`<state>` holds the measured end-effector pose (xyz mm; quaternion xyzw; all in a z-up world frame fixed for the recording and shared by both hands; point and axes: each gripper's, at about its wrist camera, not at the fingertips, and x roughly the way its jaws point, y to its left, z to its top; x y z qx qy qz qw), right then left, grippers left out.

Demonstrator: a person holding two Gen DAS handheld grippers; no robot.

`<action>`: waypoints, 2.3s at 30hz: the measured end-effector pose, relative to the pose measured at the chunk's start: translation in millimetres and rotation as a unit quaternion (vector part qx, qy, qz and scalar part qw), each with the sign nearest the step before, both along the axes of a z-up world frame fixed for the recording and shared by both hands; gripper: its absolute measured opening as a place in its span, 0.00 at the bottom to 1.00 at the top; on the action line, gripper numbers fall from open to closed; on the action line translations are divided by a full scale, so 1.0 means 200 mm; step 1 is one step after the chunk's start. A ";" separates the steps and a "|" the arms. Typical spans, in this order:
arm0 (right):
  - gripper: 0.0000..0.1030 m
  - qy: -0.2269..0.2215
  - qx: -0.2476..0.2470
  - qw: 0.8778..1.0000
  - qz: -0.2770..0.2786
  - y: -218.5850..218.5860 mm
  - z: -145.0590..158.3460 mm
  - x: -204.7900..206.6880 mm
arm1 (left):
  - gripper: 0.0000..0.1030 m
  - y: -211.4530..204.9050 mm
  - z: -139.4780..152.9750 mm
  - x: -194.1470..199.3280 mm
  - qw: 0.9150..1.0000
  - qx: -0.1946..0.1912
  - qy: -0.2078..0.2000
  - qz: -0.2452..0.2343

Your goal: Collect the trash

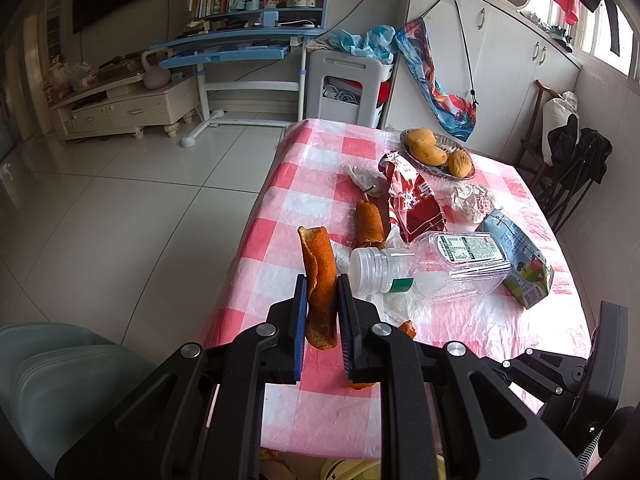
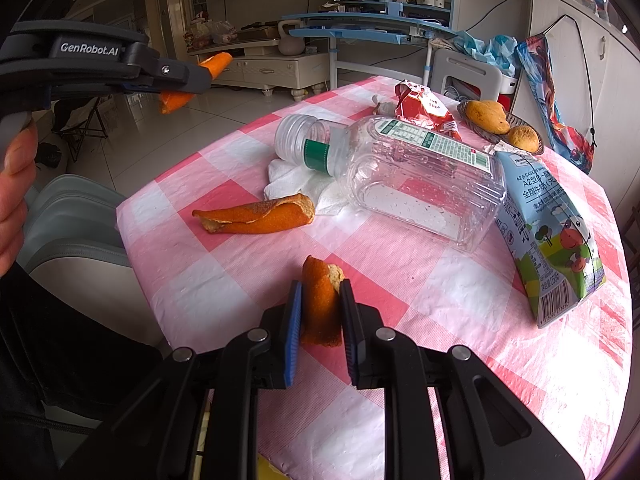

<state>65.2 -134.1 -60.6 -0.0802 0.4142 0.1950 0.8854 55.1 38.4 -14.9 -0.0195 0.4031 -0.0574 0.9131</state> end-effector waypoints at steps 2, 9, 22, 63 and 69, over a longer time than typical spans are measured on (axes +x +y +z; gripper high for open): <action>0.20 0.000 0.000 1.000 0.000 0.00 0.00 0.00 | 0.14 0.00 0.00 0.00 1.000 0.000 0.000 -0.001; 0.20 0.000 0.000 1.000 -0.001 0.00 0.00 0.00 | 0.14 0.00 0.00 0.00 1.000 0.000 0.000 -0.001; 0.20 0.000 0.000 1.000 0.000 0.00 0.00 0.00 | 0.14 0.00 0.00 0.00 1.000 0.001 0.001 -0.001; 0.54 0.140 -0.100 0.963 0.209 0.00 -0.09 -0.57 | 0.14 -0.12 -0.26 -0.58 0.994 0.005 0.085 -0.074; 0.69 0.052 -0.107 0.990 0.075 -0.17 0.05 -0.50 | 0.19 -0.28 -0.44 -0.75 0.976 0.047 0.158 -0.143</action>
